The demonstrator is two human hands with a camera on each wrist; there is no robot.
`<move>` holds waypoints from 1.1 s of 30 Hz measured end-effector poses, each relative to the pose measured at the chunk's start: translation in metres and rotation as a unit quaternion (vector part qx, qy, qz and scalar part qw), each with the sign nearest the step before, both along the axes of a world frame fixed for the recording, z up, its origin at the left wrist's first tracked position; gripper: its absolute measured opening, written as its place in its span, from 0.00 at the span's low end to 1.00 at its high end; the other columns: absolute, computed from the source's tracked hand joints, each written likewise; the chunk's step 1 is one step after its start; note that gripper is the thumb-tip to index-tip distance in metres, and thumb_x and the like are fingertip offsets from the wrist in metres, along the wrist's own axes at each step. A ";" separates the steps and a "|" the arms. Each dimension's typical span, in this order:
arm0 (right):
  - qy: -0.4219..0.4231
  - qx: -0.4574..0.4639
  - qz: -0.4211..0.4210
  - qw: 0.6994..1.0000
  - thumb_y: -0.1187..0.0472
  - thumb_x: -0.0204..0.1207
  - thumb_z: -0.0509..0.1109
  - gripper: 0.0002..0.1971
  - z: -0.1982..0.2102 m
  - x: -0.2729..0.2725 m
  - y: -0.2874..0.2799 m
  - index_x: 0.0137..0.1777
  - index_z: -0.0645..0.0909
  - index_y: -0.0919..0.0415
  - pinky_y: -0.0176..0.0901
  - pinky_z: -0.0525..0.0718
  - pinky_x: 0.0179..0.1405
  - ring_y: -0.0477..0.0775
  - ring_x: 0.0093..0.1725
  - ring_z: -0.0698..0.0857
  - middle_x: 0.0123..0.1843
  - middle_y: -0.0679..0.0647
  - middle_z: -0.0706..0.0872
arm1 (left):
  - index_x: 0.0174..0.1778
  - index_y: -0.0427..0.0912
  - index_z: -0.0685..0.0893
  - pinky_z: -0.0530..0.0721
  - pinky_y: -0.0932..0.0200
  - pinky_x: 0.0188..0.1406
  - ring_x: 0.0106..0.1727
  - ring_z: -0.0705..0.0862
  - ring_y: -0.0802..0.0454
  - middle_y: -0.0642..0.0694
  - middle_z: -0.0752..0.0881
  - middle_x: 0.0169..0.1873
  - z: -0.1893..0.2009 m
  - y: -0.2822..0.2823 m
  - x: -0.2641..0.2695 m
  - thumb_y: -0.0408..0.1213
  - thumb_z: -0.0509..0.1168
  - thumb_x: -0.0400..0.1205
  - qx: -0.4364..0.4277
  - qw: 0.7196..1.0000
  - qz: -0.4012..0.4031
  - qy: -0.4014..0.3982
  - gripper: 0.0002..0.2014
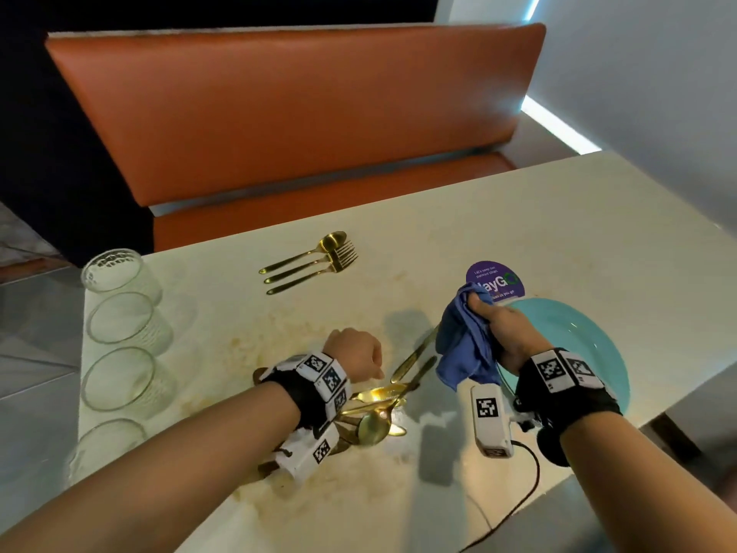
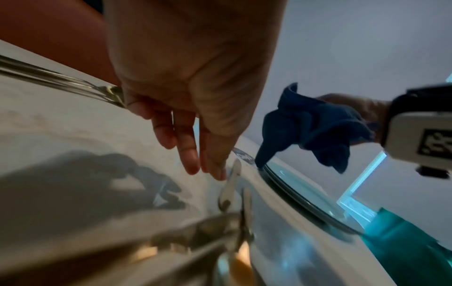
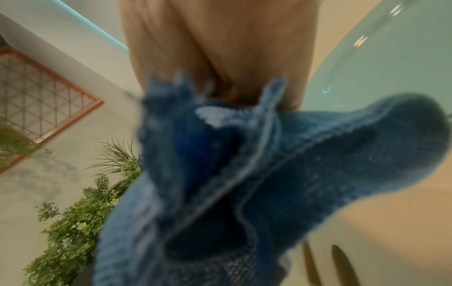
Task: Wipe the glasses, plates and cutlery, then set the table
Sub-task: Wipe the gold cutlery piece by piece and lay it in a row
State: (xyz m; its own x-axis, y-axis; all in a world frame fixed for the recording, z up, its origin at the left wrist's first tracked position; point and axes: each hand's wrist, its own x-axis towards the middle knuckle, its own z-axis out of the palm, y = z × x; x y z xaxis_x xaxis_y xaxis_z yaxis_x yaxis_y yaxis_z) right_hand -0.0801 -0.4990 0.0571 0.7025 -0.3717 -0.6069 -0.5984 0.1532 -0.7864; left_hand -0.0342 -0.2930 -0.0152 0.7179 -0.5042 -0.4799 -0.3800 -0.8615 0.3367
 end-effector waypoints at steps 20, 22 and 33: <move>0.049 -0.057 0.050 0.996 0.58 0.75 0.72 0.10 -0.011 -0.099 0.003 0.36 0.83 0.64 0.43 0.81 0.36 0.56 0.34 0.83 0.36 0.60 0.86 | 0.53 0.39 0.88 0.84 0.57 0.46 0.52 0.87 0.45 0.42 0.89 0.51 -0.009 -0.041 -0.051 0.35 0.68 0.77 0.014 0.992 0.109 0.059 0.10; 0.055 -0.074 0.076 0.993 0.56 0.77 0.70 0.11 -0.008 -0.096 0.009 0.37 0.83 0.63 0.41 0.81 0.35 0.54 0.34 0.82 0.36 0.59 0.85 | 0.52 0.39 0.89 0.86 0.57 0.52 0.52 0.88 0.46 0.43 0.90 0.51 -0.003 -0.039 -0.047 0.38 0.71 0.75 -0.009 0.987 0.137 0.081 0.11; 0.041 -0.177 0.263 0.948 0.53 0.81 0.63 0.12 -0.002 -0.052 0.082 0.42 0.81 0.59 0.47 0.78 0.51 0.57 0.46 0.81 0.47 0.61 0.85 | 0.52 0.39 0.88 0.74 0.63 0.50 0.59 0.82 0.46 0.44 0.87 0.56 0.064 -0.008 -0.024 0.34 0.66 0.79 -0.231 0.937 0.261 0.032 0.08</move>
